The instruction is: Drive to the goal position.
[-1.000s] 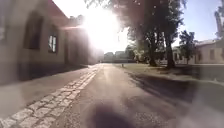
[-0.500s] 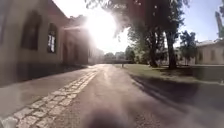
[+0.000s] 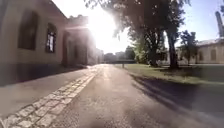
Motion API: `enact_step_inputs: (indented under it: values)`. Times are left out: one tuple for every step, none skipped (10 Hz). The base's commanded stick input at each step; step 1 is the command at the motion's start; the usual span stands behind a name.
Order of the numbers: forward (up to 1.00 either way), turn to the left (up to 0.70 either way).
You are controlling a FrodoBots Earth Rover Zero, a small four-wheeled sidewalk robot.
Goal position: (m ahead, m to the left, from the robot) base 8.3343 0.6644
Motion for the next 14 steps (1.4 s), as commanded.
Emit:
enact_step_inputs:
  values:
    - [0.6,0.0]
    - [0.6,0.0]
    - [0.6,0.0]
    - [0.6,0.0]
    - [0.6,0.0]
    - [0.6,0.0]
    - [0.6,0.0]
    - [0.6,0.0]
    - [0.6,0.0]
    - [0.6,0.0]
    - [0.6,0.0]
    - [0.6,0.0]
    - [0.6,0.0]
    - [0.6,0.0]
